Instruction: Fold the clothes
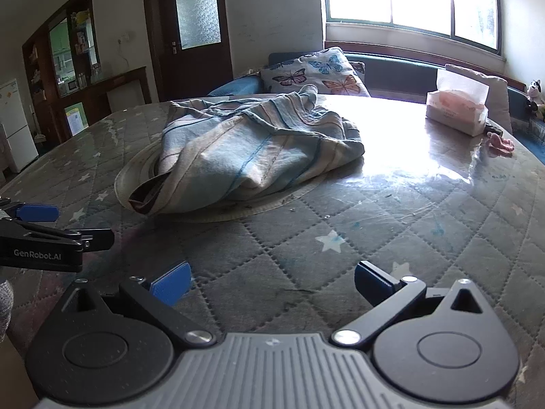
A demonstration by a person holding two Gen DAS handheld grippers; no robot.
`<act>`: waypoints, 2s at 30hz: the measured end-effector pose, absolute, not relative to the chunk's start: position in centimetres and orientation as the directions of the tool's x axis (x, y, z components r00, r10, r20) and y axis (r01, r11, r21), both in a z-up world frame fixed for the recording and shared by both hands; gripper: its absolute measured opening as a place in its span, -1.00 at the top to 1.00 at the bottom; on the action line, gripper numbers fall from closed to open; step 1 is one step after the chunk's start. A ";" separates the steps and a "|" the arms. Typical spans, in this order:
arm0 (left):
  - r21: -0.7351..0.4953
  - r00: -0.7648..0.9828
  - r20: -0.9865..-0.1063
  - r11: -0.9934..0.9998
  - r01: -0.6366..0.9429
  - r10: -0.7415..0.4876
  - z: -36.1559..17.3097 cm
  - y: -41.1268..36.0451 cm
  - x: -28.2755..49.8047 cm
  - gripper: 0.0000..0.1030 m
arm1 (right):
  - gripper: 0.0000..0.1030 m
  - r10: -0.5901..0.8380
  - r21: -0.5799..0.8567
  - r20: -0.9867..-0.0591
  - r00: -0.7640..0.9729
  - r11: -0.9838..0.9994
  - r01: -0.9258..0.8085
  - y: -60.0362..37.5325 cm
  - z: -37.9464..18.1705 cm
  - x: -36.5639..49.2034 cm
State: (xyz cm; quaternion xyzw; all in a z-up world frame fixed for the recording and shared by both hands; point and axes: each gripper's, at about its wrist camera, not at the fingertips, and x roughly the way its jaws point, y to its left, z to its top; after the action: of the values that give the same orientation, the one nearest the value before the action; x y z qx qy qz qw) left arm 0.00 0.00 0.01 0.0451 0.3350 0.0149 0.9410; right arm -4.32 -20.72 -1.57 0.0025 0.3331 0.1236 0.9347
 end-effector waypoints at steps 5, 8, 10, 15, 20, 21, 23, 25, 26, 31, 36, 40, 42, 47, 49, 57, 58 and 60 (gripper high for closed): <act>0.088 0.774 -0.631 0.996 0.005 0.052 0.3 -0.1 -0.1 -1.00 | -1.00 0.236 0.086 -0.619 0.749 0.968 -0.234 -20.7 -1.5 -3.9; 0.088 0.775 -0.630 0.996 0.004 0.052 -0.4 -0.3 -0.2 -1.00 | -1.00 0.238 0.083 -0.617 0.750 0.967 -0.239 -20.2 -1.6 -4.3; 0.089 0.777 -0.627 0.996 0.002 0.054 -0.6 -0.4 -0.4 -1.00 | -1.00 0.240 0.082 -0.617 0.750 0.967 -0.242 -19.9 -1.6 -4.6; 0.089 0.773 -0.632 0.996 0.004 0.054 -0.1 -0.5 -0.9 -1.00 | -1.00 0.247 0.076 -0.621 0.744 0.964 -0.256 -19.7 -1.4 -4.8; 0.093 0.774 -0.631 0.996 0.009 0.052 0.1 -0.7 -1.1 -1.00 | -1.00 0.249 0.075 -0.622 0.742 0.963 -0.260 -19.6 -1.4 -4.9; 0.094 0.775 -0.630 0.996 0.009 0.052 0.1 -0.7 -1.2 -1.00 | -1.00 0.250 0.076 -0.622 0.742 0.963 -0.260 -19.6 -1.4 -5.0; 0.095 0.775 -0.630 0.995 0.010 0.052 0.2 -0.7 -1.3 -1.00 | -1.00 0.251 0.076 -0.622 0.741 0.962 -0.262 -19.6 -1.4 -5.0; 0.097 0.774 -0.631 0.995 0.011 0.053 0.2 -0.7 -1.3 -1.00 | -1.00 0.252 0.075 -0.624 0.739 0.961 -0.265 -19.5 -1.4 -5.1; 0.098 0.774 -0.631 0.995 0.011 0.053 0.2 -0.7 -1.3 -1.00 | -1.00 0.253 0.074 -0.626 0.738 0.961 -0.266 -19.4 -1.4 -5.1; 0.101 0.772 -0.633 0.995 0.012 0.055 0.2 -0.8 -1.4 -1.00 | -1.00 0.257 0.072 -0.631 0.732 0.959 -0.275 -19.1 -1.5 -5.0; 0.102 0.771 -0.635 0.995 0.014 0.054 0.2 -0.8 -1.3 -1.00 | -1.00 0.259 0.069 -0.634 0.728 0.957 -0.281 -18.9 -1.5 -4.9; 0.101 0.770 -0.636 0.995 0.016 0.052 0.1 -0.8 -1.2 -1.00 | -1.00 0.261 0.067 -0.637 0.726 0.956 -0.284 -18.9 -1.6 -4.7; 0.102 0.769 -0.637 0.995 0.017 0.052 0.1 -0.9 -1.1 -1.00 | -1.00 0.261 0.067 -0.638 0.725 0.956 -0.286 -18.8 -1.6 -4.7; 0.104 0.768 -0.639 0.994 0.021 0.051 0.1 -1.0 -0.8 -1.00 | -1.00 0.262 0.063 -0.641 0.722 0.954 -0.292 -18.7 -1.6 -4.4; 0.105 0.767 -0.639 0.994 0.021 0.051 0.1 -1.0 -0.7 -1.00 | -1.00 0.263 0.060 -0.641 0.721 0.954 -0.295 -18.6 -1.6 -4.2; 0.107 0.766 -0.641 0.994 0.025 0.050 0.4 -1.0 -0.2 -1.00 | -1.00 0.265 0.053 -0.643 0.719 0.951 -0.303 -18.3 -1.4 -3.6; 0.107 0.766 -0.641 0.994 0.025 0.050 0.4 -1.0 -0.1 -1.00 | -1.00 0.265 0.052 -0.643 0.719 0.951 -0.304 -18.2 -1.4 -3.5; 0.108 0.766 -0.641 0.994 0.027 0.049 0.4 -1.1 0.0 -1.00 | -1.00 0.265 0.051 -0.644 0.717 0.951 -0.306 -18.2 -1.4 -3.3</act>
State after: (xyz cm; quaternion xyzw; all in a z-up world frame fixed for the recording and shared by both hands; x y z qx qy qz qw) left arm 0.02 -1.06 0.43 0.0556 0.3422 0.0057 0.9379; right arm -3.33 -18.17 -1.40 -0.0295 0.3428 0.1540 0.9262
